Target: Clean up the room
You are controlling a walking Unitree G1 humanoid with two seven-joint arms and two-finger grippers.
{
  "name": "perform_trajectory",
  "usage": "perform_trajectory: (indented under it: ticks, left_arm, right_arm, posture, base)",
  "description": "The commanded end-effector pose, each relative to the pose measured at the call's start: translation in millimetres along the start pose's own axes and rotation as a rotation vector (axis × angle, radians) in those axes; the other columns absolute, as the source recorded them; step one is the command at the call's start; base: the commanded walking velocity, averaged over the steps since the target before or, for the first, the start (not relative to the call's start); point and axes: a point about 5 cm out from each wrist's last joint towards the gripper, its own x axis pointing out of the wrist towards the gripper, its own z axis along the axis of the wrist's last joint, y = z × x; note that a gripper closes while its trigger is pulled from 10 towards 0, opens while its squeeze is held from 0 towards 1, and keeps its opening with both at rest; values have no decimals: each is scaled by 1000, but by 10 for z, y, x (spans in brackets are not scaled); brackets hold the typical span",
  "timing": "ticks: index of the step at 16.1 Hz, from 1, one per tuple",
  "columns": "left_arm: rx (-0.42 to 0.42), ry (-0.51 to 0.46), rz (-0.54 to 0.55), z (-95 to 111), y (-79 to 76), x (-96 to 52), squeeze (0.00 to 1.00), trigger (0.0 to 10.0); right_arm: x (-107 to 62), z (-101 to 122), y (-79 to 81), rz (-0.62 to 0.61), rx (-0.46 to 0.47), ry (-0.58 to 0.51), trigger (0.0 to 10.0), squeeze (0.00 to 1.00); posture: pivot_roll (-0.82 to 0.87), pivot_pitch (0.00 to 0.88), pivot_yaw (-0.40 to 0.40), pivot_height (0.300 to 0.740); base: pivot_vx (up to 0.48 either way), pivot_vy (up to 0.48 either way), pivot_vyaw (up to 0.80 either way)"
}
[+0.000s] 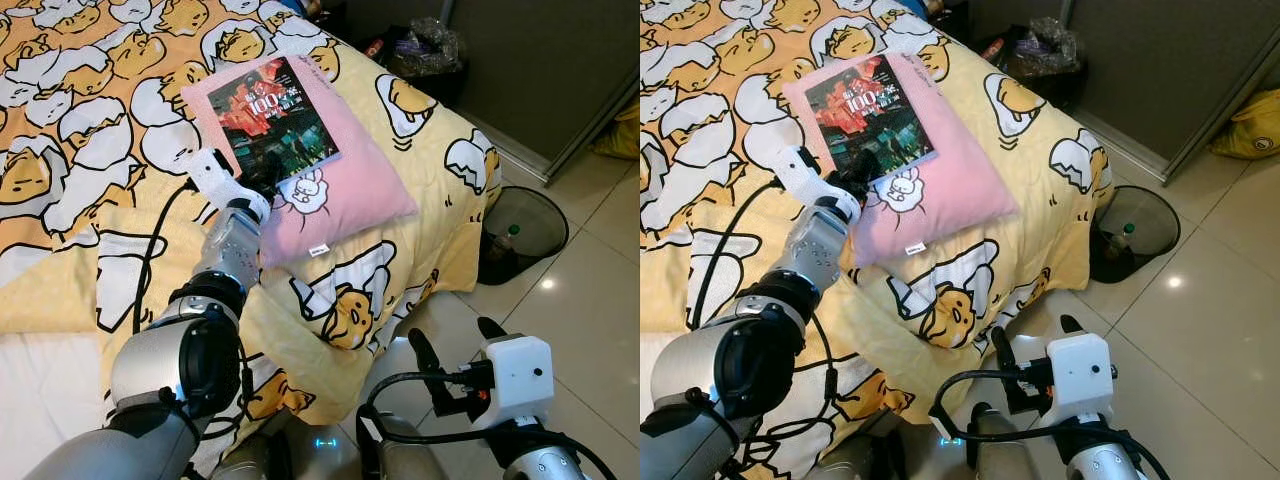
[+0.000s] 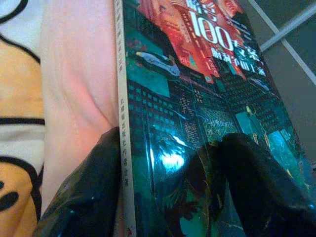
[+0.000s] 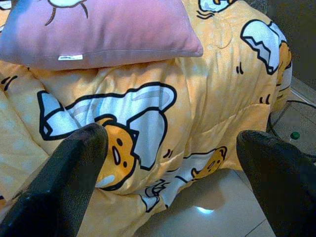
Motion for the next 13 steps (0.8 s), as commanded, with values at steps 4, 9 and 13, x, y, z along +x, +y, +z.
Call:
perform_trajectory:
  ticks: [4, 9, 13]
  left_arm:
    - [137, -8, -26, 26, -5, -3, 0, 0]
    - [116, -6, -62, 16, -25, -4, 0, 0]
    - [61, 48, -96, -121, -76, -22, 0, 0]
  right_arm:
    - [4, -80, 4, 3, 5, 33, 10000, 0]
    - [17, -87, -5, 6, 0, 32, 10000, 0]
    - [27, -92, -10, 6, -4, 30, 10000, 0]
  posture:
    - [-394, 218, 39, 740]
    - [-392, 208, 38, 740]
    - [-395, 200, 38, 740]
  base:
    - [0, 0, 0]
    - [0, 0, 0]
    - [0, 0, 0]
